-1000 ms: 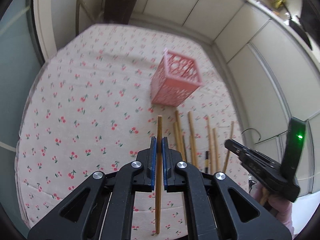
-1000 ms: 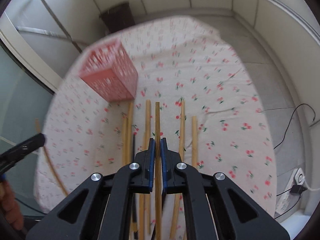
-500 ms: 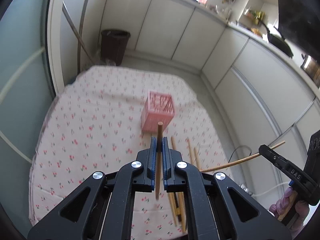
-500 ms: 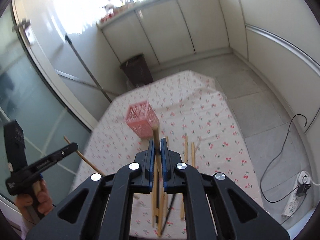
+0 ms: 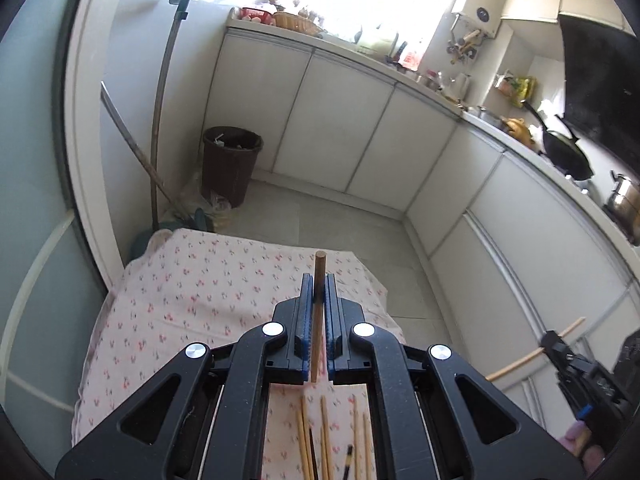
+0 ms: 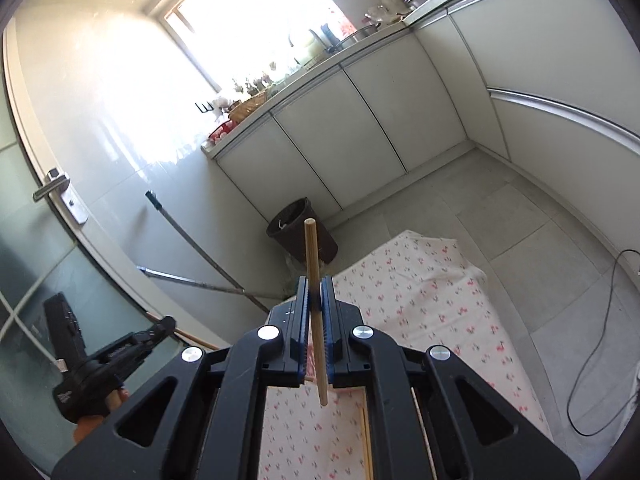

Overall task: Organize utensils
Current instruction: 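Lift both held chopsticks upright and carry them toward the pink basket, then lower both chopsticks into the pink basket and open both tools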

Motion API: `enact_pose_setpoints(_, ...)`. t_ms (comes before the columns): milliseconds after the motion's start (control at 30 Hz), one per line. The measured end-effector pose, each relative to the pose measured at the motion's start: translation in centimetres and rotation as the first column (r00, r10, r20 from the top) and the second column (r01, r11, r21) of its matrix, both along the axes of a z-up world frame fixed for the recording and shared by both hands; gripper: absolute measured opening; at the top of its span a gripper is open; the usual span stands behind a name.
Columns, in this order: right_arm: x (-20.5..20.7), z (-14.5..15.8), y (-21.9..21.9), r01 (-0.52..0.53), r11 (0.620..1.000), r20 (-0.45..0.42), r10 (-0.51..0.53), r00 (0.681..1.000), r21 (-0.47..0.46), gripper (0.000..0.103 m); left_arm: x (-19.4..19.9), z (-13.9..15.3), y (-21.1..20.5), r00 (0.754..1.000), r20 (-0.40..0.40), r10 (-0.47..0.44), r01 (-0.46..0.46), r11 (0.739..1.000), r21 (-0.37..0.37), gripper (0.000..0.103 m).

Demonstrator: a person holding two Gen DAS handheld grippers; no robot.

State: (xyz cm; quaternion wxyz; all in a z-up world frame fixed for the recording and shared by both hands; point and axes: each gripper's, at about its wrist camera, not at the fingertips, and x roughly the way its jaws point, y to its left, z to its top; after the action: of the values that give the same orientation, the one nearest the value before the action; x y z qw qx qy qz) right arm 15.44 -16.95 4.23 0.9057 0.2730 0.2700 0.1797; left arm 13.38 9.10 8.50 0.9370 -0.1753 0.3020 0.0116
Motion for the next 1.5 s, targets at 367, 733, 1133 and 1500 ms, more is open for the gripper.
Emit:
enact_pose_setpoints(367, 2.9, -0.6, 2.7, 0.003, 1.000, -0.002, -0.003, 1.000, -0.018, 0.006, 0.0, -2.3, 2.4, 0.997, -0.006, 0.083, -0.083, 0.995, -0.060, 0.045)
enact_pose_setpoints(733, 6.1, -1.0, 8.1, 0.034, 0.993, 0.032, -0.030, 0.999, -0.111, 0.010, -2.8, -4.4, 3.5, 0.992, -0.058, 0.111, -0.115, 0.991, -0.072, 0.046)
enact_pose_setpoints(1133, 3.4, -2.9, 10.2, 0.031, 0.957, 0.040, -0.021, 0.999, -0.290, 0.052, -3.2, -4.4, 0.2, 0.999, -0.045, 0.021, -0.021, 1.000, -0.011, 0.060)
enact_pose_setpoints(1500, -1.0, -3.8, 9.0, 0.078, 0.910, 0.028, -0.073, 0.997, -0.407, 0.070, -5.1, -4.3, -1.8, 1.000, -0.004, 0.031, -0.031, 0.995, 0.094, 0.078)
